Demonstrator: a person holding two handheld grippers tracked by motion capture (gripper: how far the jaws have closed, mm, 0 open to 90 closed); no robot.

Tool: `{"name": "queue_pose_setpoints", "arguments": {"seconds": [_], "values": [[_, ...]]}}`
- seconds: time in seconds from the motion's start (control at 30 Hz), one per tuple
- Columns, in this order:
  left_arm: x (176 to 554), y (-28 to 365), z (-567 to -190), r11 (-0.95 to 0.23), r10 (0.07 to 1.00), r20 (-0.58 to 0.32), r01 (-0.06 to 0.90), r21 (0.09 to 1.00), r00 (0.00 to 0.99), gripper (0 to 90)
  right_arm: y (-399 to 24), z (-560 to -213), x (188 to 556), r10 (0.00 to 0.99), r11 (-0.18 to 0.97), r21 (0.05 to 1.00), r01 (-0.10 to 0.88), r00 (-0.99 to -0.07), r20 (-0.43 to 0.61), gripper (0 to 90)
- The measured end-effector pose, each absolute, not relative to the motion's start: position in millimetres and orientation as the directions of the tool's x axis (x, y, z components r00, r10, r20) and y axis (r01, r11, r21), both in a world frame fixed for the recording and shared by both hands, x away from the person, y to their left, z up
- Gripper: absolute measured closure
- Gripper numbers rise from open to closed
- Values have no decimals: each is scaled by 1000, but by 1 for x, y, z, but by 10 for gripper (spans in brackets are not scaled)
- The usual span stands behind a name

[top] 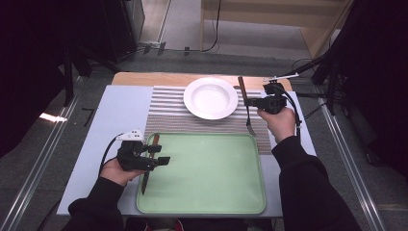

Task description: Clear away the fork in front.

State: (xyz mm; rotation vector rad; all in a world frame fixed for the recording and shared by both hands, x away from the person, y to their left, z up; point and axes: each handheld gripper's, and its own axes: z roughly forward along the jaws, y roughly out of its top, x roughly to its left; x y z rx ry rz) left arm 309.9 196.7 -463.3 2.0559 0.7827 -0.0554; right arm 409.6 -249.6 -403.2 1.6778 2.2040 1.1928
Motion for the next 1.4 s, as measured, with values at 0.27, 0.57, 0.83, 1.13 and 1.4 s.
{"name": "queue_pose_setpoints", "arguments": {"seconds": [0.27, 0.57, 0.83, 1.13, 1.4], "values": [[310, 196, -463, -386, 508, -324, 548, 742, 798, 315, -244, -400, 394, 839, 101, 655, 749, -418, 349, 758], [310, 194, -462, -391, 516, -315, 547, 740, 796, 315, -233, -399, 374, 810, 132, 672, 729, -470, 350, 758], [310, 191, -459, -380, 520, -326, 555, 740, 790, 314, -222, -400, 359, 774, 154, 676, 721, -513, 371, 757], [313, 190, -455, -367, 520, -334, 559, 743, 786, 314, -212, -406, 346, 752, 170, 679, 714, -540, 379, 757], [316, 186, -451, -361, 530, -341, 571, 737, 776, 314, -206, -410, 333, 740, 186, 686, 703, -560, 374, 757]]}}
